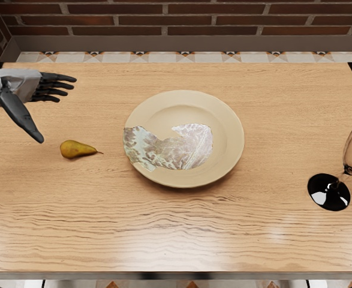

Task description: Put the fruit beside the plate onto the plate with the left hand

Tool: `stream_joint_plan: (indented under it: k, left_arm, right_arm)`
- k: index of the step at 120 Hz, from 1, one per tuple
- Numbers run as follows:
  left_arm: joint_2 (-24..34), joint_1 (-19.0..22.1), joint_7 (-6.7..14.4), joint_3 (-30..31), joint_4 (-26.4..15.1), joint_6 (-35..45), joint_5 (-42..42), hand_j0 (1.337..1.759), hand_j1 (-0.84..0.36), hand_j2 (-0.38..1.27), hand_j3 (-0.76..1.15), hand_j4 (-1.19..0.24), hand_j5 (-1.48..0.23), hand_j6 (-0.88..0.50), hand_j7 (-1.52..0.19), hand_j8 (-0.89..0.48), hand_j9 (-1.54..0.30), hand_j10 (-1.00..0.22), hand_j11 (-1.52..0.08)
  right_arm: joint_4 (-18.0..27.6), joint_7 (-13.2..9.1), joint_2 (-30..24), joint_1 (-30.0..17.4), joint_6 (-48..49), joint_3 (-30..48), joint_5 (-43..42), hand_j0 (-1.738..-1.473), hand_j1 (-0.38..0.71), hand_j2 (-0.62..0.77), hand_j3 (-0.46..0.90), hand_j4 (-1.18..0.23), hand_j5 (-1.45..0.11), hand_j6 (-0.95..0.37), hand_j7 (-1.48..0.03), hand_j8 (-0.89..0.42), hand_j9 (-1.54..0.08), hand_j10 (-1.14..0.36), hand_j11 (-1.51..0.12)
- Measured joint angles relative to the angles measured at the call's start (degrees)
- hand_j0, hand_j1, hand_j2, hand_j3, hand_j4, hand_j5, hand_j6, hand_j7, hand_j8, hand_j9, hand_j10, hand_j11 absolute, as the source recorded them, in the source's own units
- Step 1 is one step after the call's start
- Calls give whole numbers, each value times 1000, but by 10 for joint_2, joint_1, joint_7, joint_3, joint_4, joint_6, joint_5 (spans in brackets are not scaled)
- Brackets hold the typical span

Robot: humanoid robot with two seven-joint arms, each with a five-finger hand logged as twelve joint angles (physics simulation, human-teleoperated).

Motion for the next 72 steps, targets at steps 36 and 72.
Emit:
stream_joint_plan:
  k: [36, 72]
  left_arm:
    - [-87, -47, 132, -5, 0, 10, 47, 1658, 329, 5, 0, -22, -24, -23, -24, -23, -22, -21, -23]
    - [-152, -54, 201, 29, -38, 141, 336, 1658, 334, 4, 0, -18, -19, -19, -18, -18, -18, -17, -18]
  right_arm:
    - [0, 0, 0, 2, 0, 0, 0, -1658, -349, 0, 0, 0, 0, 0, 0, 0, 0, 0, 0]
    - [-1, 0, 0, 3, 0, 0, 0, -1658, -349, 0, 0, 0, 0, 0, 0, 0, 0, 0, 0]
